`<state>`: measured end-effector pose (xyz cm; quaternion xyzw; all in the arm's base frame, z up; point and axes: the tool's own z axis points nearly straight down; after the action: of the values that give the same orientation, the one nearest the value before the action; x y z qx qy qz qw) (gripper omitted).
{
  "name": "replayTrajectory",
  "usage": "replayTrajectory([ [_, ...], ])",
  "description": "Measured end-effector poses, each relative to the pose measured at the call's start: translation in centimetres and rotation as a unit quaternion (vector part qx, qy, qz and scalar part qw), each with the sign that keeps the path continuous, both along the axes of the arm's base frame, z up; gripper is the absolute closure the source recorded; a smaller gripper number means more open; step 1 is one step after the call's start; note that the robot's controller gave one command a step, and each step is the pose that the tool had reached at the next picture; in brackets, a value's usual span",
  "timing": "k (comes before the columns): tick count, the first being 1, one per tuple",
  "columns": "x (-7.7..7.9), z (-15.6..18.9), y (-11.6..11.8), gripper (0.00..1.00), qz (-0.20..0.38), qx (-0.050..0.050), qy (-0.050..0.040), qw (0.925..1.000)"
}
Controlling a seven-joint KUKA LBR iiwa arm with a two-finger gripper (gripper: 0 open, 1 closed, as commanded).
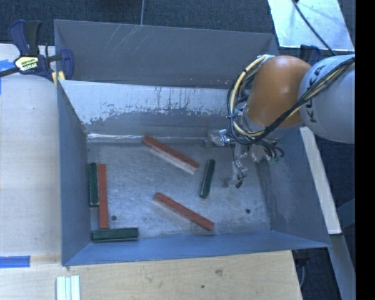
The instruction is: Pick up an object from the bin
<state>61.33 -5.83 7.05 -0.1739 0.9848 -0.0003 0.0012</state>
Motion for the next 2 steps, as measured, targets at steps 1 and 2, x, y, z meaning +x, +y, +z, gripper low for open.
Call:
replayTrajectory([
  [1,-2.09,-0.02,4.37,0.00,0.067,0.001,0.0006,0.9977],
  [2,-1.98,0.07,4.28,1.00,0.067,0.000,-0.0008,0.9977],
])
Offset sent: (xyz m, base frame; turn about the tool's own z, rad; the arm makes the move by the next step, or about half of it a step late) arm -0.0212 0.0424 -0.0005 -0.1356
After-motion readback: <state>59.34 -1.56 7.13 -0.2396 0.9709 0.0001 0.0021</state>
